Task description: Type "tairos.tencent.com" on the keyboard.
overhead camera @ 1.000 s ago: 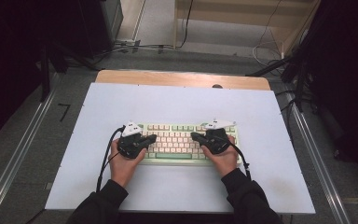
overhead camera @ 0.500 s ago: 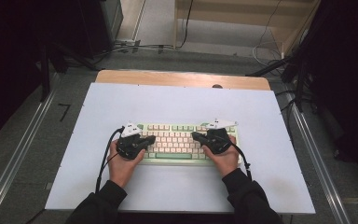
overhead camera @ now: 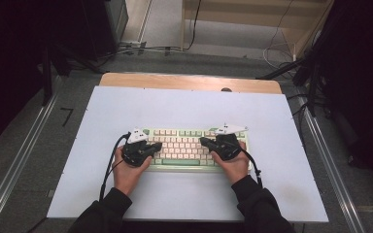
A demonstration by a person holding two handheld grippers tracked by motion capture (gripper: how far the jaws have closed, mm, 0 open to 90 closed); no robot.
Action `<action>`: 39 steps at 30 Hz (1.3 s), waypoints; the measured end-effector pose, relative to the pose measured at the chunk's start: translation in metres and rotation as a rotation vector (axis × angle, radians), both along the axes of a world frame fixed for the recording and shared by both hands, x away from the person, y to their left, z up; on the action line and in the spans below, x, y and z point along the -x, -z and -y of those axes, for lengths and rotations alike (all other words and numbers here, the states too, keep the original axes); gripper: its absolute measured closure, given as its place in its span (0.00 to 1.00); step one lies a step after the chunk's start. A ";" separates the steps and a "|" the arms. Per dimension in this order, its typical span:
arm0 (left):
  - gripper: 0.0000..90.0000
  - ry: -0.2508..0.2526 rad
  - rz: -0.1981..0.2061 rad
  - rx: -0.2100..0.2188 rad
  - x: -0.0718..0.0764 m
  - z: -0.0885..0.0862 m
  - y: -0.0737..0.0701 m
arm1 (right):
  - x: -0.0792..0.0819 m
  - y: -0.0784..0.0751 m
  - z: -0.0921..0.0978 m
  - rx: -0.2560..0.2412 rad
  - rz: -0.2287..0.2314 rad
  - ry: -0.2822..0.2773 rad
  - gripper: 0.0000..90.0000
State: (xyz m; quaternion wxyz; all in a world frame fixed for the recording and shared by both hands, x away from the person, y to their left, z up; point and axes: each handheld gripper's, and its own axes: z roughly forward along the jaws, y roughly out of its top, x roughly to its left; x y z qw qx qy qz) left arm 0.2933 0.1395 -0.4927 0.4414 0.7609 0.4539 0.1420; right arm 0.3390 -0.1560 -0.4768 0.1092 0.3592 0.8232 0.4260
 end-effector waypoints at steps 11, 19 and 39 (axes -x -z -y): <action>1.00 0.004 0.003 -0.019 0.000 0.002 0.002 | 0.000 -0.001 0.001 -0.002 0.007 0.003 0.98; 1.00 0.006 0.005 -0.026 0.000 0.003 0.002 | 0.000 -0.001 0.001 0.000 0.009 0.002 0.98; 1.00 0.012 0.030 -0.016 0.002 0.004 0.001 | 0.001 -0.001 0.000 -0.001 0.010 0.001 0.98</action>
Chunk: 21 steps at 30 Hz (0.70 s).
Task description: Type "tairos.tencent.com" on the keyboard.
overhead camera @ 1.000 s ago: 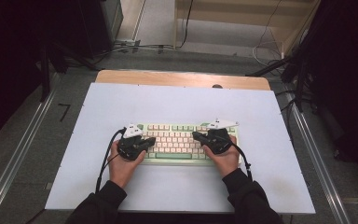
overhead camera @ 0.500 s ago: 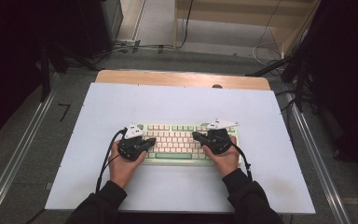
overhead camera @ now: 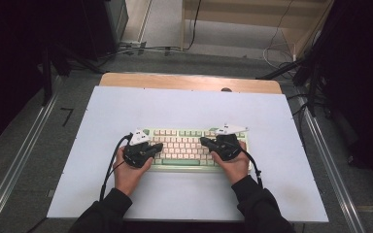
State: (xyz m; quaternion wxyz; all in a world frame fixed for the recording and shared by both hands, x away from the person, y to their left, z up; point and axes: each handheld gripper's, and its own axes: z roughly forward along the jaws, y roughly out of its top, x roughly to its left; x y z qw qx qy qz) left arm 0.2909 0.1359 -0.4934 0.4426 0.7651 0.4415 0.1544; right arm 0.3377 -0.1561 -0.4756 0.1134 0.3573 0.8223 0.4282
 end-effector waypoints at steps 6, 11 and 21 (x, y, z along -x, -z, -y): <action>1.00 -0.005 0.013 0.030 0.001 -0.003 -0.002 | 0.001 0.000 -0.001 0.002 0.000 -0.005 0.98; 1.00 -0.009 0.005 0.045 0.000 -0.005 -0.002 | 0.003 0.000 -0.001 0.003 0.002 -0.014 0.98; 1.00 -0.018 0.006 0.051 0.000 -0.006 -0.002 | 0.010 -0.004 0.004 0.000 0.005 -0.017 0.98</action>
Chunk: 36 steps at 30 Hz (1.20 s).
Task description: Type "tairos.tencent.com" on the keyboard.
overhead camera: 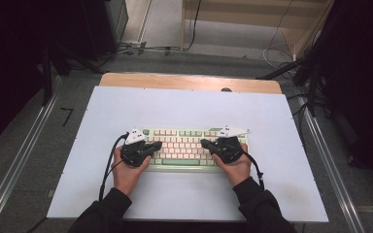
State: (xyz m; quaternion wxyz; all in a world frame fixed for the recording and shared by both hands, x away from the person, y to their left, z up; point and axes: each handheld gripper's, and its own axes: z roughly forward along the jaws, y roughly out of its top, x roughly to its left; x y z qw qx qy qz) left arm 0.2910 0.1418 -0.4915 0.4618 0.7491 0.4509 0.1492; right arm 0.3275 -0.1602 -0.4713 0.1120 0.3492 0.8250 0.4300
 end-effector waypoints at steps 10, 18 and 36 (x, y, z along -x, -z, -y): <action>1.00 -0.002 0.003 0.003 0.000 -0.002 -0.001 | 0.008 0.006 0.007 0.015 -0.020 -0.007 0.98; 1.00 -0.018 0.003 0.005 0.001 -0.002 -0.002 | 0.013 0.010 0.006 0.029 -0.034 -0.019 0.98; 1.00 -0.014 0.003 0.007 0.002 -0.001 -0.001 | 0.015 0.016 0.005 0.058 -0.047 -0.030 0.98</action>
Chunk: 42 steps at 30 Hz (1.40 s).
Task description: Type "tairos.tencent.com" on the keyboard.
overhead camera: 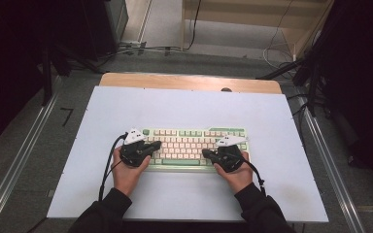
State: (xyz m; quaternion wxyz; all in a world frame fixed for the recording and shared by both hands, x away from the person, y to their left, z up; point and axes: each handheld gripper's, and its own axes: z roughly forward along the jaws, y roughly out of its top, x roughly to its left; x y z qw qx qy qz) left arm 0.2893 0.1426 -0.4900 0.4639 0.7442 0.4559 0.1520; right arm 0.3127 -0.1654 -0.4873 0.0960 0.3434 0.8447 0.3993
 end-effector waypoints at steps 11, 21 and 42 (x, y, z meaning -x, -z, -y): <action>1.00 0.000 0.000 0.002 0.000 0.000 0.000 | 0.001 0.001 0.000 0.007 0.000 -0.006 0.98; 1.00 0.002 0.000 0.003 0.000 0.001 0.000 | 0.001 0.001 -0.001 0.009 0.001 -0.008 0.98; 1.00 0.003 0.000 0.001 0.001 0.001 -0.001 | 0.002 0.003 -0.003 0.019 -0.005 -0.012 0.98</action>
